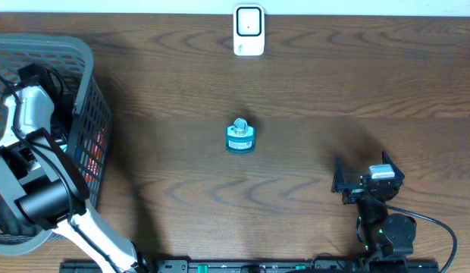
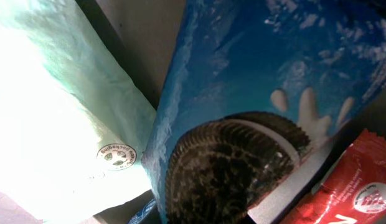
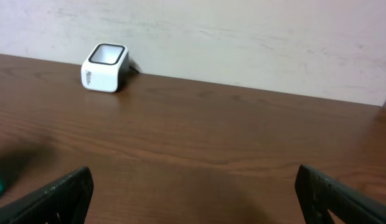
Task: Scan the item barcode
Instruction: 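Return the left gripper to the basket and grasp the blue Oreo pack, then carry the Oreo pack past the scanner and place it right of the bottle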
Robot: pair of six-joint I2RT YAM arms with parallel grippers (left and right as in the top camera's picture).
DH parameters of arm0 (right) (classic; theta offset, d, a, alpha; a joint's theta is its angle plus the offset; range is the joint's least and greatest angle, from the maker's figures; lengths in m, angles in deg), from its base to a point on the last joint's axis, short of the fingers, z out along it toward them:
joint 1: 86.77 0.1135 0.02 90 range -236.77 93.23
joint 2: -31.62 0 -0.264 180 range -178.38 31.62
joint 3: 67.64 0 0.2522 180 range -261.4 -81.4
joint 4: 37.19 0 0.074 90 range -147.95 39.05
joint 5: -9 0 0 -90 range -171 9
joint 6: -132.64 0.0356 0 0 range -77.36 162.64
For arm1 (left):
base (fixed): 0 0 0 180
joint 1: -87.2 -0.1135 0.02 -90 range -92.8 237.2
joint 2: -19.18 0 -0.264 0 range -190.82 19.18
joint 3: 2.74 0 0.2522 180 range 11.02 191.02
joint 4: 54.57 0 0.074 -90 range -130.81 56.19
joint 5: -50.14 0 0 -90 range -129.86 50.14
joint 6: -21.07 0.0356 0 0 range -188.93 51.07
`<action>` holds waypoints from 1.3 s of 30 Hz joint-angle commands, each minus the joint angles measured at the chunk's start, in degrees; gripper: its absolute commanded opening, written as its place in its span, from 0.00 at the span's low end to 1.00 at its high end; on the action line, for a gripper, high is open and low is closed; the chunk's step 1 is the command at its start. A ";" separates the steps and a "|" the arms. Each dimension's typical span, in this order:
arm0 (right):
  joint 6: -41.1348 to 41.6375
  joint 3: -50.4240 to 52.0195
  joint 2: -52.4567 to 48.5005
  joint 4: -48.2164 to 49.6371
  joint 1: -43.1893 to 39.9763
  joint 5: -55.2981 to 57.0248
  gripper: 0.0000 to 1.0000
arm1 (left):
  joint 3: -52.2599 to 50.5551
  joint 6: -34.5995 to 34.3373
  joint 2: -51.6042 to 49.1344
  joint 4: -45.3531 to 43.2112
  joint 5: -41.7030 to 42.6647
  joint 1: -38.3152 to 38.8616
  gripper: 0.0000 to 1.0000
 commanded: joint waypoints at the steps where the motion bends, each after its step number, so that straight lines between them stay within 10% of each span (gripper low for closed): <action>1: -0.37 0.07 -0.04 -0.24 0.33 0.22 0.99 | 0.79 -2.47 2.40 1.66 0.28 -0.39 0.07; 15: -0.37 0.09 -0.04 -0.24 0.33 0.22 0.99 | 2.89 -12.79 40.39 1.25 1.31 -3.48 0.07; 21: -0.37 0.09 -0.04 -0.26 0.33 0.22 0.99 | 2.89 -16.09 56.57 -3.72 29.33 1.18 0.07; 30: -0.37 0.07 -0.04 -0.26 0.33 0.22 0.99 | 2.58 -25.18 59.08 -13.35 40.48 33.86 0.07; 39: -0.37 0.09 -0.04 -0.24 0.33 0.22 0.99 | 2.38 -26.62 36.04 -19.80 24.24 65.51 0.07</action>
